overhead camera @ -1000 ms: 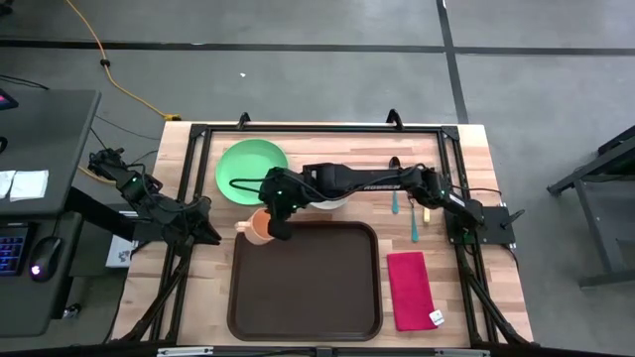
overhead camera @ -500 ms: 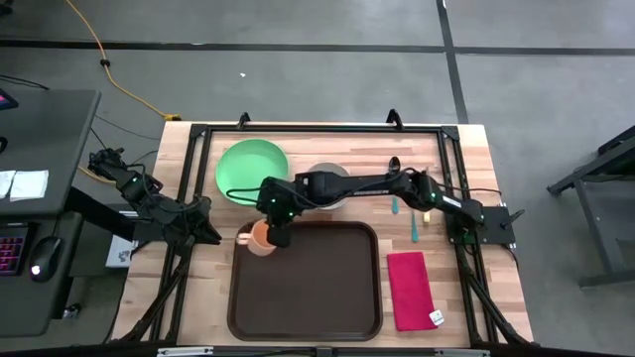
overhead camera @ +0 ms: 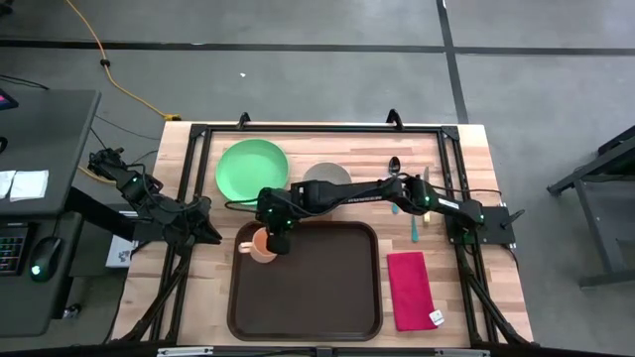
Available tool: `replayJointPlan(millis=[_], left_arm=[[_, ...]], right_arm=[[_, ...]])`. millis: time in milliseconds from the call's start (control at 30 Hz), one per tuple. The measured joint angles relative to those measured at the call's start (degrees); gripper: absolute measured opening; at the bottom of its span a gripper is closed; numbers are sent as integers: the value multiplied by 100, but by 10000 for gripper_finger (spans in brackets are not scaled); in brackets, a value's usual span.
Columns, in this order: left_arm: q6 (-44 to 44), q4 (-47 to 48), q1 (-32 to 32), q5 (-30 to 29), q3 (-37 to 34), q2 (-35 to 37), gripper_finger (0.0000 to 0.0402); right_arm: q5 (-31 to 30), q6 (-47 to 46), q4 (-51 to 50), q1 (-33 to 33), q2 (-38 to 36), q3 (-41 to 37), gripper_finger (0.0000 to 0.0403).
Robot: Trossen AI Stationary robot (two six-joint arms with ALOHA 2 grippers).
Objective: Set up tray
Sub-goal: Put the light orange mug on the top left of the brown tray
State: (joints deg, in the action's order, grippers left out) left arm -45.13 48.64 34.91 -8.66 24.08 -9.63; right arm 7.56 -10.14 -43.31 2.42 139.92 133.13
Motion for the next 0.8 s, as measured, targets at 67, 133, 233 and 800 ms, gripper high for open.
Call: replayJointPlan(millis=[67,133,233,800], left_arm=[[5,0,-1,-1,0,0,104],[5,0,1,-1,0,0,104],[5,2,1,2,0,0,104],[8,0,1,2,-2,0,104]], right_arm=[[-61,17,-19,0,60,-3,0],[-61,15,29,0,89,-3,0],[-68,56,77,-2,133,-1,0],[-12,115,277,-4,256,-1,0]])
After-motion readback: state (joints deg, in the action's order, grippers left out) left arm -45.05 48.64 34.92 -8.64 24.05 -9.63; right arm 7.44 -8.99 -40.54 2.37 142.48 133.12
